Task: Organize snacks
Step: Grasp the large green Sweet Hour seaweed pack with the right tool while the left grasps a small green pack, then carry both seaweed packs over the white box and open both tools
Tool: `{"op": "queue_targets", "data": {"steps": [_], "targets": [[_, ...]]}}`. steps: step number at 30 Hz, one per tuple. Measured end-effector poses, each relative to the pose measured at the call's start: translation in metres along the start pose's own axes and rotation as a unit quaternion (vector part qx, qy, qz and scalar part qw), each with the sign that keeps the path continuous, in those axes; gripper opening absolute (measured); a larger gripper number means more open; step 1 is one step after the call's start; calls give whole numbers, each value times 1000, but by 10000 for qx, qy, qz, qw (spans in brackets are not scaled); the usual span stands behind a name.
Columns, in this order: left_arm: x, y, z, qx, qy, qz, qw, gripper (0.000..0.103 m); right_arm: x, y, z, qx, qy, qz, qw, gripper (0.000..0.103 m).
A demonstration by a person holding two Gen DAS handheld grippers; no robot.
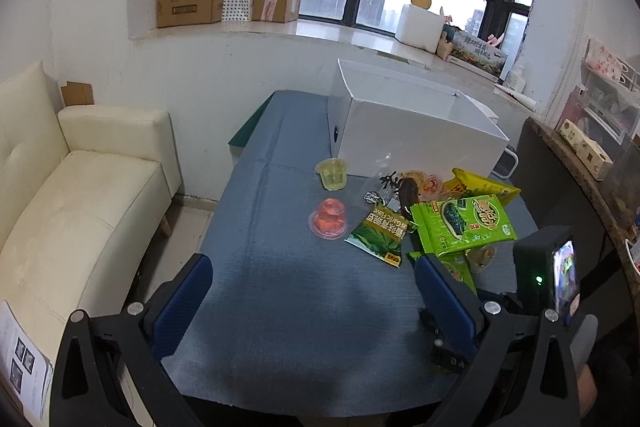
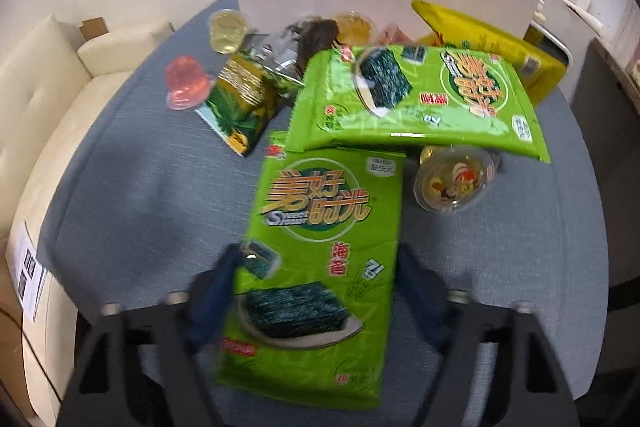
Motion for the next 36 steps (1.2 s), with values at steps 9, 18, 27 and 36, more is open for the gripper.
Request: {"op": "queue_targets", "data": {"steps": [9, 18, 27, 36], "targets": [[34, 17, -19, 117, -527, -912, 9944, 103, 30, -29, 41, 336, 636, 650, 9953, 72], [121, 30, -85, -285, -1706, -3157, 9329, 103, 125, -52, 89, 905, 311, -141, 9953, 72], [149, 23, -171, -1564, -2308, -4569, 8447, 103, 182, -72, 118, 1144, 61, -860, 9897, 72], [149, 20, -213, -2110, -2345, -4939, 8103, 103, 189, -74, 118, 1137, 0, -1005, 9884, 72]]}}
Point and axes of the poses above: each gripper's, at about its wrist camera, not at the fingertips, and z roughly against the way its jaws point, x to its right, y to its top, the point moved 1 cm from there along -z, roughly the way its jaws point, and after that the axes turned 10 degrees about -y, right-handed, at the moved point
